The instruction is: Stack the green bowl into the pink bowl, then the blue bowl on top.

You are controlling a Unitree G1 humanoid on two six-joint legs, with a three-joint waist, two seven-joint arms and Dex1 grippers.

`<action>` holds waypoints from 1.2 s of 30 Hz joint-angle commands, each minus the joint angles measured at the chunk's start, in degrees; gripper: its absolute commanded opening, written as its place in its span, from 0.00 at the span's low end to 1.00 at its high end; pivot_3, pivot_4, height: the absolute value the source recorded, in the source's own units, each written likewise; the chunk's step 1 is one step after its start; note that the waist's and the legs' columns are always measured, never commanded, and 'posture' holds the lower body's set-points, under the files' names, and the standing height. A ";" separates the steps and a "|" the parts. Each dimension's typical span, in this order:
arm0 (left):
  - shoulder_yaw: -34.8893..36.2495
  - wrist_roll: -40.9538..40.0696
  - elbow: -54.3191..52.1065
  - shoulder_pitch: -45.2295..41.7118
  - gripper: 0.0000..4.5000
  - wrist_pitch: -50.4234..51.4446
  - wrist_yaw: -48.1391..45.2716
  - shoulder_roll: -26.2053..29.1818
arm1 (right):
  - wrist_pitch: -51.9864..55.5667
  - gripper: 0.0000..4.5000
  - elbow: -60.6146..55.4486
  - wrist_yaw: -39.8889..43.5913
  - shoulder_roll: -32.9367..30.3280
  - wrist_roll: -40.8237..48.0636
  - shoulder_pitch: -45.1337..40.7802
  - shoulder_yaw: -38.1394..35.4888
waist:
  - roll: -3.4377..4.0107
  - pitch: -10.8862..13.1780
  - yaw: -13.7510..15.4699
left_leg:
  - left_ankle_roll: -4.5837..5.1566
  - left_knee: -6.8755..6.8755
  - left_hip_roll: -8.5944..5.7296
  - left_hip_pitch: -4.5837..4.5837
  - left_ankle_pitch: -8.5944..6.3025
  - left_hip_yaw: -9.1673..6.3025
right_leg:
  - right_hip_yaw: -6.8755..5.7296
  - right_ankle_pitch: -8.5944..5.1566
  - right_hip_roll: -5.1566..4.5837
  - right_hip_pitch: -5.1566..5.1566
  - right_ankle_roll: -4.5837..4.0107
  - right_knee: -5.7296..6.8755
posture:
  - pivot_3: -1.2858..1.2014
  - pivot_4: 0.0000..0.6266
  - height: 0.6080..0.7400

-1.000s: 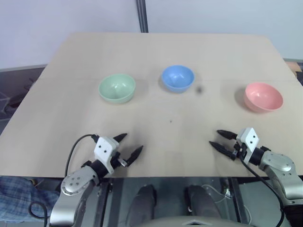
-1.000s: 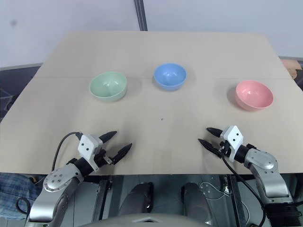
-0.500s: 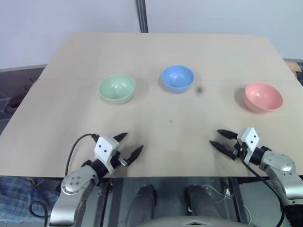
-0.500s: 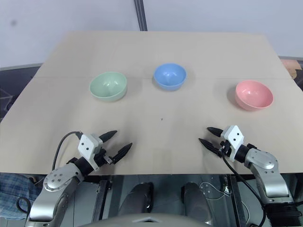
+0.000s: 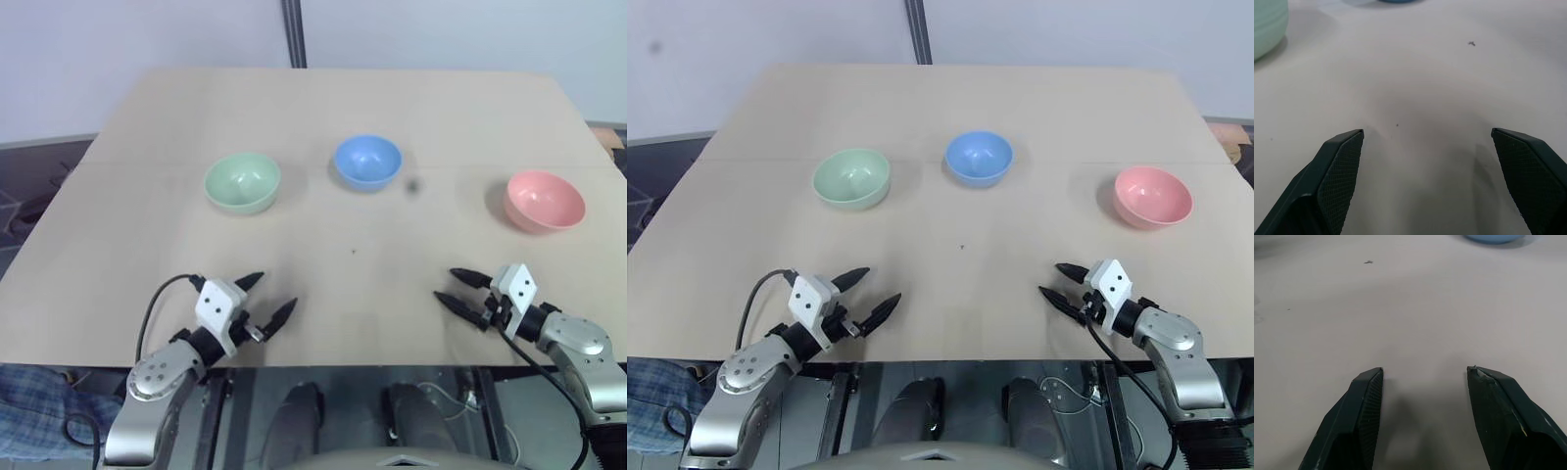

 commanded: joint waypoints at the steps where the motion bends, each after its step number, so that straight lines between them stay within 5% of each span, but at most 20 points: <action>1: 0.00 -2.04 -1.70 -1.13 0.98 -2.41 -0.97 -0.73 | -1.75 0.63 0.29 -2.80 0.79 0.21 -1.64 -2.89 | 0.00 0.00 0.00 | 0.00 0.02 0.00 0.00 0.00 0.00 | 0.00 0.00 0.00 0.00 0.00 0.01 | 0.52 0.24 1.00; 14: 0.96 -17.75 -10.02 -4.14 0.98 3.02 -9.72 3.15 | -2.64 0.63 3.38 -11.61 2.95 -0.40 -6.67 -6.24 | 0.01 0.00 -0.08 | 0.00 0.09 -0.01 0.02 0.00 0.02 | 0.03 0.00 0.00 0.00 0.00 0.16 | 0.52 0.24 1.00; 25: 2.11 -18.93 -7.65 -7.76 0.98 4.19 -18.41 11.58 | 6.18 0.63 5.07 -20.05 0.22 -9.72 -17.46 -2.96 | 0.03 0.01 -0.16 | 0.00 0.10 0.00 0.07 0.00 0.08 | 0.10 0.00 0.05 -0.01 -0.01 0.22 | 0.52 0.24 1.00; 36: 0.50 -17.92 -6.09 -9.92 0.98 3.87 -19.47 10.43 | 18.20 0.63 10.84 -22.15 -3.94 -19.11 -27.00 1.85 | 0.00 -0.01 -0.16 | 0.01 0.12 -0.01 0.04 0.00 0.09 | 0.10 0.01 0.02 -0.01 -0.01 0.19 | 0.52 0.24 1.00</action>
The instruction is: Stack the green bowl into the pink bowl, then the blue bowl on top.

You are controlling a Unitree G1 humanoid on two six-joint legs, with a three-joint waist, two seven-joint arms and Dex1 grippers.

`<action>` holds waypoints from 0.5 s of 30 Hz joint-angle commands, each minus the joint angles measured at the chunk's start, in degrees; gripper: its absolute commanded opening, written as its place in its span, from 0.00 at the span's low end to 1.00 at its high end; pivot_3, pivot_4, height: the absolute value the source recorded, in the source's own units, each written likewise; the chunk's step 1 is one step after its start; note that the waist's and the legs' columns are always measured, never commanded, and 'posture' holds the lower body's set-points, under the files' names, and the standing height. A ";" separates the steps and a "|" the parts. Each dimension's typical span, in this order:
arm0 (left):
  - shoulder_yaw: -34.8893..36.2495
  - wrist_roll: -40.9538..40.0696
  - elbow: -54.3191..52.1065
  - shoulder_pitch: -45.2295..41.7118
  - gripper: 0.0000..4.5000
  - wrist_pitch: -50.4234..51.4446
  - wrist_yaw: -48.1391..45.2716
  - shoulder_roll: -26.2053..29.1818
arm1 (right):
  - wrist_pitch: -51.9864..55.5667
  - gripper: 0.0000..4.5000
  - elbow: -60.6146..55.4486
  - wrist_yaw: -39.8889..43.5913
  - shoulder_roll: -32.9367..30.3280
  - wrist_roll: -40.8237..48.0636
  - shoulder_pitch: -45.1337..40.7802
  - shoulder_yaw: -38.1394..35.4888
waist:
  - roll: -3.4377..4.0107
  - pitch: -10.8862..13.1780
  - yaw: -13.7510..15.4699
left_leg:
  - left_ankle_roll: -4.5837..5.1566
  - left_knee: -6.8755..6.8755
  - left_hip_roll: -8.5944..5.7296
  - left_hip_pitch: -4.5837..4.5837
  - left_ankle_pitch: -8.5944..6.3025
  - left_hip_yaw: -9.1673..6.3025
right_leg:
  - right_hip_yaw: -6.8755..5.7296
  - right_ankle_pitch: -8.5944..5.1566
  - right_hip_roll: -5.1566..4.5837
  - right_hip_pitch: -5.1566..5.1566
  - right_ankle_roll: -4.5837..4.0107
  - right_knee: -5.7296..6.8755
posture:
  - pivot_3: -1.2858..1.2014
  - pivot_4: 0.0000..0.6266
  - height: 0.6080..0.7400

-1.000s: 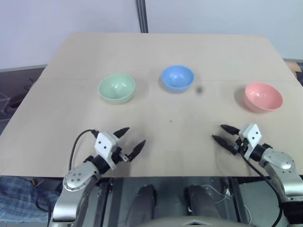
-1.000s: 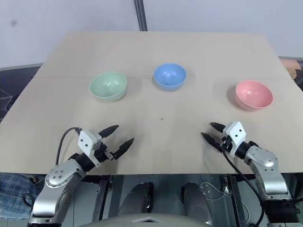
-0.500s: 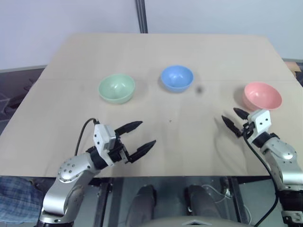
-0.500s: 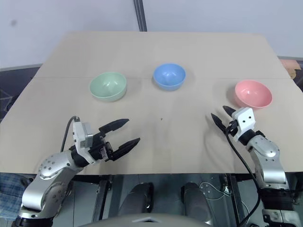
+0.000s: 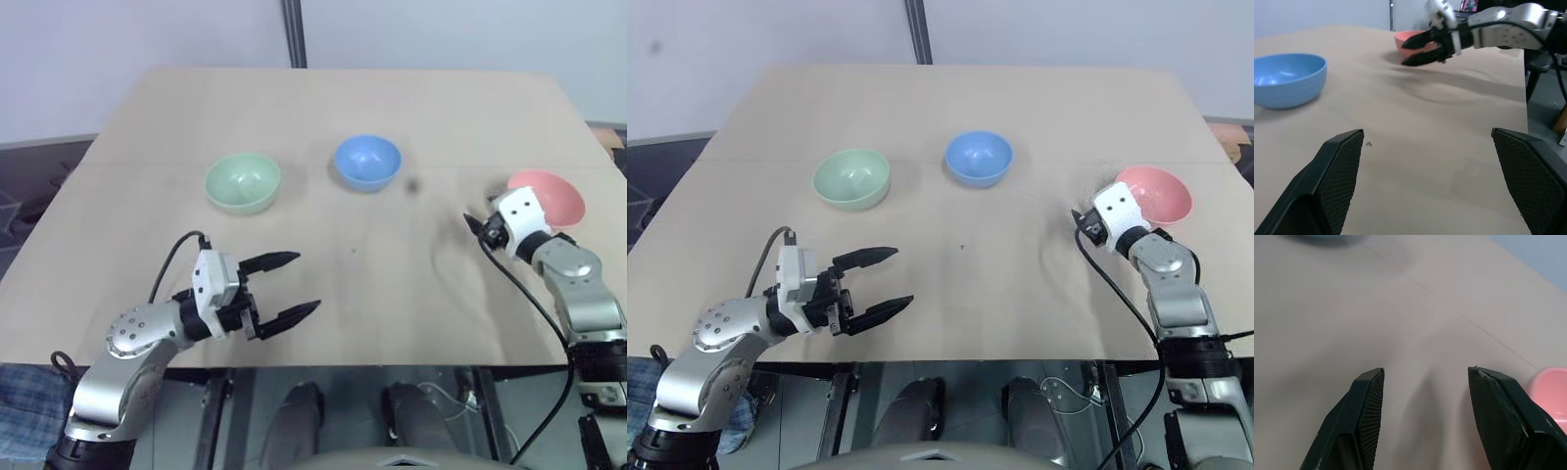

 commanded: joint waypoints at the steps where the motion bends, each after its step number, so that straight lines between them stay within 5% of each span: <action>1: -0.03 -0.09 -0.09 -0.46 0.98 -0.99 -0.17 -0.65 | 1.10 0.63 1.05 -0.93 -1.13 -1.62 -1.97 -0.38 | 0.00 0.00 -0.01 | 0.00 0.00 0.00 0.00 0.00 0.00 | 0.00 0.00 0.01 0.00 0.00 0.00 | 0.52 0.24 1.00; 15: -0.25 0.21 0.85 -0.07 0.98 -1.95 -0.69 -1.70 | -7.09 0.63 7.28 -7.17 -0.60 -0.01 -5.03 -6.35 | 0.02 0.02 -0.06 | 0.00 -0.02 0.00 -0.04 0.00 0.01 | 0.01 0.00 -0.01 -0.02 0.00 -0.01 | 0.52 0.24 1.00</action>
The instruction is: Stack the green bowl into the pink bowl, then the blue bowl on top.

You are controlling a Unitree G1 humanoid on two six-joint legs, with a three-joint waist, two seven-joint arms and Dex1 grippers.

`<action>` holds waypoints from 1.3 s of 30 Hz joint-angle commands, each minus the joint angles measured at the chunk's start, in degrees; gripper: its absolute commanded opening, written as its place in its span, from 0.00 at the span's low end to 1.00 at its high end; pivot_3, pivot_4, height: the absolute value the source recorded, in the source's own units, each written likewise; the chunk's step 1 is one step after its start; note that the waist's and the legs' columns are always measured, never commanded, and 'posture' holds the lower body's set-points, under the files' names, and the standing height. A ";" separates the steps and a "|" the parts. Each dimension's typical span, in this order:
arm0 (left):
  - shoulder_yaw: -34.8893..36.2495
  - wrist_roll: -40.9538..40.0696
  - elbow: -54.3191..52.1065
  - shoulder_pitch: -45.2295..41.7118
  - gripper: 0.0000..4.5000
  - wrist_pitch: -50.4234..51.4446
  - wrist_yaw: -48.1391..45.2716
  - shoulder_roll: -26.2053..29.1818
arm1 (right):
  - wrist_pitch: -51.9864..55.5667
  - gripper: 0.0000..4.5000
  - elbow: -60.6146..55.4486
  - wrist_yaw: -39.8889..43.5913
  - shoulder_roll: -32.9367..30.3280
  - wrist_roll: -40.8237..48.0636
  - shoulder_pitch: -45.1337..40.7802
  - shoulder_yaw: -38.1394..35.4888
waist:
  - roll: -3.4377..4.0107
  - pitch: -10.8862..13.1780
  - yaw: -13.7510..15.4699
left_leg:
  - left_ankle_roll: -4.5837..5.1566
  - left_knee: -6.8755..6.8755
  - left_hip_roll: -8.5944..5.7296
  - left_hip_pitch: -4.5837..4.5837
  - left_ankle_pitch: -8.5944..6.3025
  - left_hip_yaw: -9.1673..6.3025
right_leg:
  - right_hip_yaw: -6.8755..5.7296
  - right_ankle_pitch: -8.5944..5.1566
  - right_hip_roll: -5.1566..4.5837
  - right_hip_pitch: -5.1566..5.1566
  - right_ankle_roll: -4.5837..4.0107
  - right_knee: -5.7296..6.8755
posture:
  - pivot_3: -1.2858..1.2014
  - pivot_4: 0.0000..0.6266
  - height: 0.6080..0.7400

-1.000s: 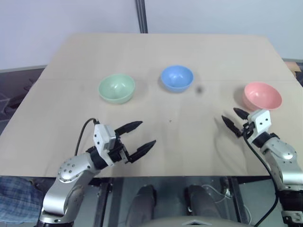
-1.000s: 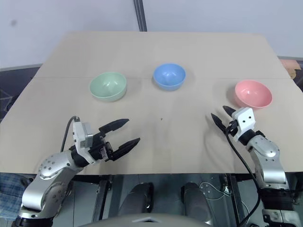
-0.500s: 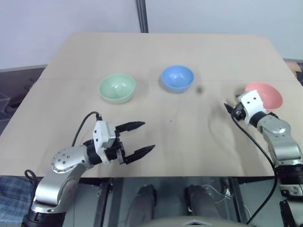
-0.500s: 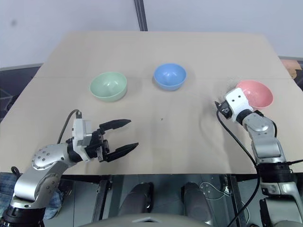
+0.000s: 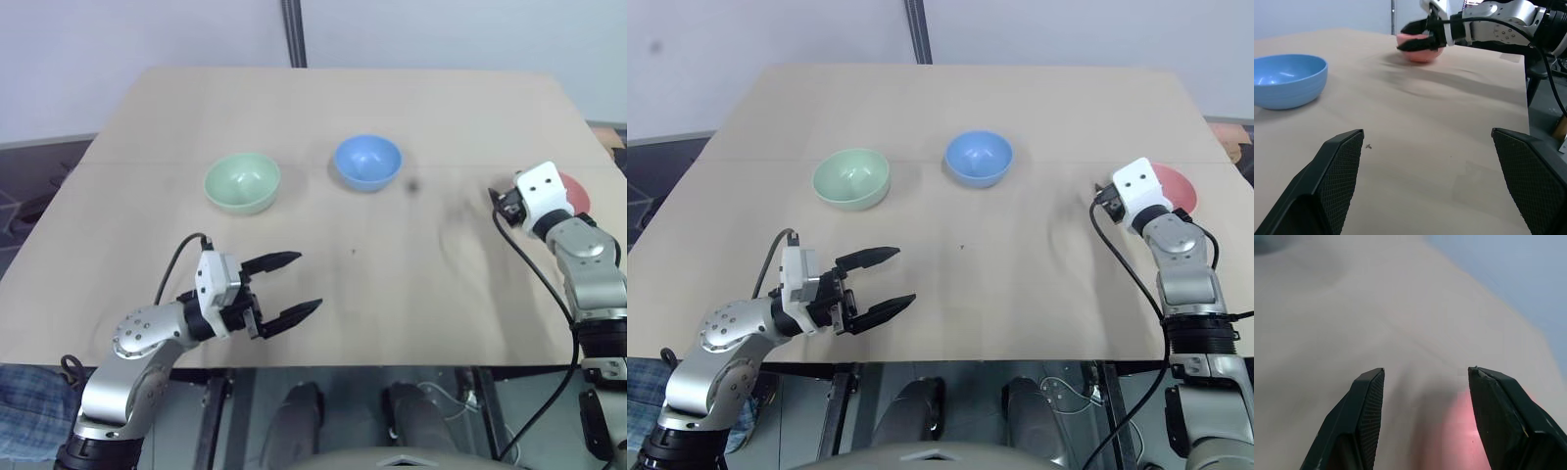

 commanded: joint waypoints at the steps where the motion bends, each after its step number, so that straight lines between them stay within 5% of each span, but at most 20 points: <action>1: 0.11 -0.31 -0.50 -0.18 0.98 -1.14 -0.67 -0.26 | -0.57 0.63 0.19 -1.23 -0.57 0.40 -0.79 -2.38 | 0.00 0.00 -0.02 | 0.00 0.00 0.00 0.00 0.00 0.00 | 0.00 0.00 0.00 0.00 0.00 0.00 | 0.52 0.24 1.00; 14: -0.15 -0.36 0.65 -1.65 0.98 -1.65 -2.16 -0.51 | 11.69 0.63 -0.77 3.21 -3.29 -3.03 2.42 2.42 | 0.02 0.01 -0.01 | 0.00 0.00 0.01 0.01 0.00 0.00 | 0.00 0.00 0.01 0.00 0.00 0.01 | 0.52 0.24 1.00; 20: -0.31 -0.18 0.60 -1.32 1.00 -2.12 -1.90 -1.01 | 11.25 0.01 -1.56 3.85 -3.71 -3.33 2.23 2.55 | 0.00 0.00 -0.12 | 0.00 0.00 0.01 0.00 0.00 0.00 | 0.00 0.00 0.01 -0.01 0.00 0.01 | 0.52 0.24 1.00; 27: -0.07 -0.05 0.03 -0.62 1.00 -2.08 -1.68 -1.32 | 10.30 0.01 -3.31 6.72 -4.26 -2.54 1.68 3.27 | 0.09 0.05 -0.11 | 0.00 0.00 0.04 0.02 0.00 0.02 | 0.02 0.00 0.04 -0.02 0.00 0.02 | 0.52 0.24 1.00; 39: 1.58 -0.33 0.33 -0.43 1.00 -2.15 -0.19 -1.57 | -0.66 0.01 -23.11 27.23 -2.90 8.82 6.00 9.64 | 0.11 0.08 -0.05 | 0.00 -0.01 0.04 -0.02 0.00 0.00 | 0.00 0.00 0.02 -0.05 0.01 0.01 | 0.52 0.24 1.00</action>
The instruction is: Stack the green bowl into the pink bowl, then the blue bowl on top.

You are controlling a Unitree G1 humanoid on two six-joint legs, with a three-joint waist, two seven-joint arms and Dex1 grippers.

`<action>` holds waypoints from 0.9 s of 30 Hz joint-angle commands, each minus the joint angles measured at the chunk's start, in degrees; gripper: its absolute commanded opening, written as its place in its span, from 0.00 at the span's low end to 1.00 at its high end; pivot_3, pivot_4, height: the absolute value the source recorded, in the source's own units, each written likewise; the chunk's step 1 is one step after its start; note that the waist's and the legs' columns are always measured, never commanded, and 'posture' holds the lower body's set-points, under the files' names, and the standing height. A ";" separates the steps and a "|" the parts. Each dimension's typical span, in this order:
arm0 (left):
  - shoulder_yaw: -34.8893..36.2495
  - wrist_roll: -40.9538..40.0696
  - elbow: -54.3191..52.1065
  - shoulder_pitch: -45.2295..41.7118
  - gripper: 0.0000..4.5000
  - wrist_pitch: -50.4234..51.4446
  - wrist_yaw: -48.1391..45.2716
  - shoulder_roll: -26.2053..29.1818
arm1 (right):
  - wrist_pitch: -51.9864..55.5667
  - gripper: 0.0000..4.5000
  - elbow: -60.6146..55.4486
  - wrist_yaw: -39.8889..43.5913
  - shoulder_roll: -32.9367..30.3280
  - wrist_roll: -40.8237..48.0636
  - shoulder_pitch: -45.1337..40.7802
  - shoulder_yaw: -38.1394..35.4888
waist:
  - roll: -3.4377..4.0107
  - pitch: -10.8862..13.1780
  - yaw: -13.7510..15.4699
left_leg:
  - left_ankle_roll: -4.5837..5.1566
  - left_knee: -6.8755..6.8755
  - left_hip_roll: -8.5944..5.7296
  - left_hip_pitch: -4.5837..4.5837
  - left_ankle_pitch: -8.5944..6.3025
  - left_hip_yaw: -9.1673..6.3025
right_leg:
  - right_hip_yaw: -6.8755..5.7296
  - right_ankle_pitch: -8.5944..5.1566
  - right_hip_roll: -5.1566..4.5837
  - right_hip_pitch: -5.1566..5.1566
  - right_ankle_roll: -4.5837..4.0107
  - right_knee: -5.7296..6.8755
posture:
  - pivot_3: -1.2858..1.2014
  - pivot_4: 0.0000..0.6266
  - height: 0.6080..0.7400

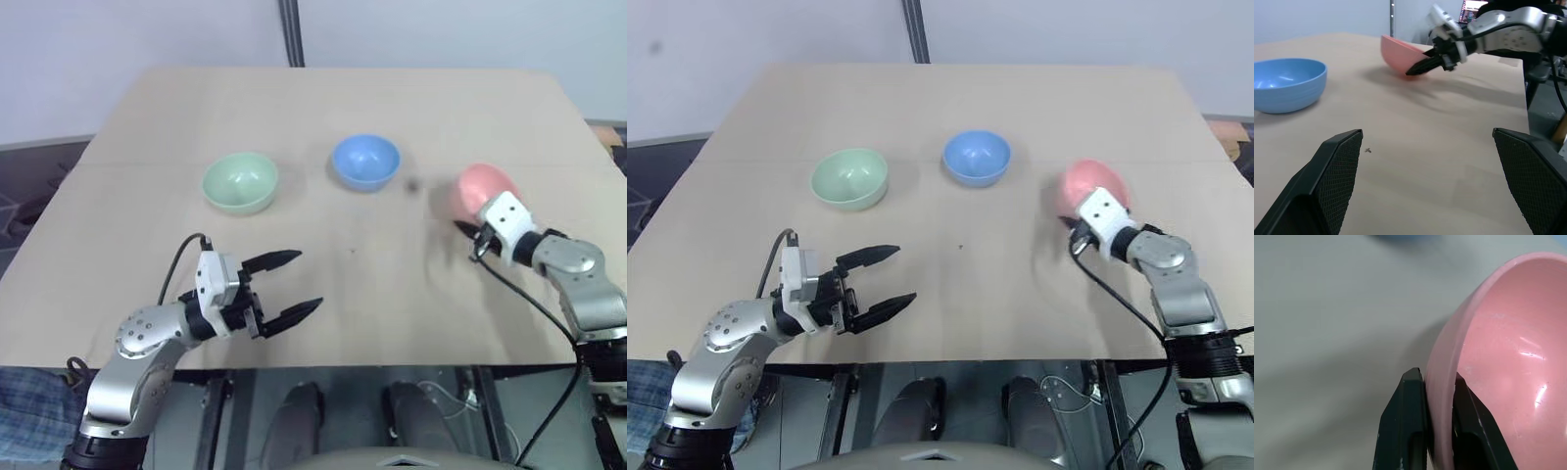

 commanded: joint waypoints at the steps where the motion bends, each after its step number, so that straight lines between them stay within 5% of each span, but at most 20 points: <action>1: 1.59 -0.37 -0.72 0.09 1.00 -0.96 0.55 0.12 | -3.45 0.01 -10.12 6.53 -0.94 2.77 0.03 3.38 | 0.00 0.00 0.04 | 0.00 0.00 0.00 0.00 0.00 -0.04 | -0.04 0.00 0.01 0.00 0.00 0.00 | 0.52 0.24 1.00; 14: 1.96 -0.42 -0.99 0.20 1.00 -0.85 1.10 0.39 | -0.50 0.01 -16.89 12.50 -1.72 0.37 -1.13 12.45 | -0.02 0.00 0.24 | -0.01 0.02 -0.01 -0.03 0.00 -0.13 | -0.13 0.00 -0.02 0.00 -0.01 -0.02 | 0.52 0.24 1.00; 17: 2.22 -0.41 -1.14 0.55 1.00 -0.85 1.23 0.51 | 0.34 0.24 -17.78 12.84 -1.77 0.44 -0.95 12.80 | -0.02 0.00 0.24 | -0.01 0.02 -0.01 -0.03 0.00 -0.13 | -0.13 0.00 -0.02 0.01 -0.01 -0.03 | 0.52 0.24 1.00; 20: 2.31 -0.39 -1.29 0.78 1.00 -0.84 1.45 0.48 | 0.70 0.60 -17.75 12.77 -1.66 0.31 -1.23 12.70 | -0.02 0.00 0.24 | -0.01 0.02 -0.01 -0.03 0.00 -0.13 | -0.14 0.00 -0.02 0.00 -0.01 -0.03 | 0.52 0.24 1.00; 21: 2.25 -0.36 -1.36 0.80 1.00 -0.84 1.54 0.43 | 0.62 0.63 -17.63 12.90 -1.77 0.27 -1.29 12.64 | -0.02 0.00 0.24 | -0.01 0.02 -0.01 -0.03 0.00 -0.13 | -0.13 0.00 -0.02 0.00 -0.01 -0.03 | 0.52 0.24 1.00; 24: 2.26 -0.46 -1.48 0.89 1.00 -0.79 1.61 0.44 | 0.39 0.95 -17.37 12.22 -1.52 -0.14 -1.54 12.28 | -0.02 0.00 0.24 | -0.01 0.02 -0.01 -0.03 0.00 -0.13 | -0.14 0.00 -0.02 0.01 -0.01 -0.03 | 0.52 0.24 1.00; 27: 2.35 -0.59 -1.49 0.91 1.00 -0.73 1.51 0.60 | 1.48 0.99 -18.33 13.07 -1.44 2.48 -1.56 10.99 | -0.02 0.00 0.24 | -0.01 0.02 -0.01 -0.03 0.00 -0.13 | -0.14 0.00 -0.02 0.00 -0.01 -0.02 | 0.52 0.24 1.00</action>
